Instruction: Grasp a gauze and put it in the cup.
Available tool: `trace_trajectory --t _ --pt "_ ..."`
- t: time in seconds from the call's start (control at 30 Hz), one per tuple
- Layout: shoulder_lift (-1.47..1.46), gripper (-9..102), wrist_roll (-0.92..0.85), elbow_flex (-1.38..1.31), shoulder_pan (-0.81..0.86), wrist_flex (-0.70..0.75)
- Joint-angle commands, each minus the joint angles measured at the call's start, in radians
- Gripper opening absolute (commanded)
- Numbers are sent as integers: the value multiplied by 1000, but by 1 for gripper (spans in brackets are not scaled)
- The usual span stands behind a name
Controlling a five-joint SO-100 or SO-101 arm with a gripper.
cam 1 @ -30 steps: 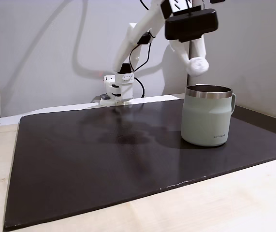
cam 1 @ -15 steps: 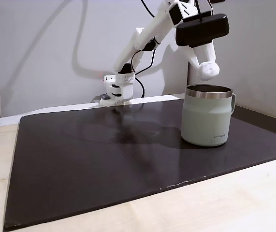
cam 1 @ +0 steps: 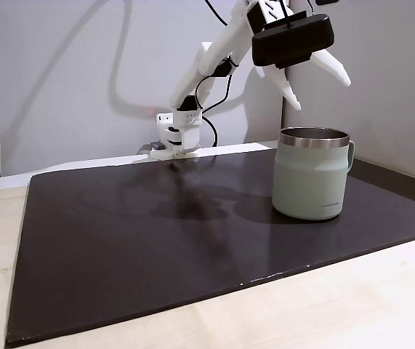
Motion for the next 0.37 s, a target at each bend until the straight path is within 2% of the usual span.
trace_trajectory --t 0.0,0.33 --pt "8 41 6 -54 14 0" --pt "11 40 3 -54 15 0"
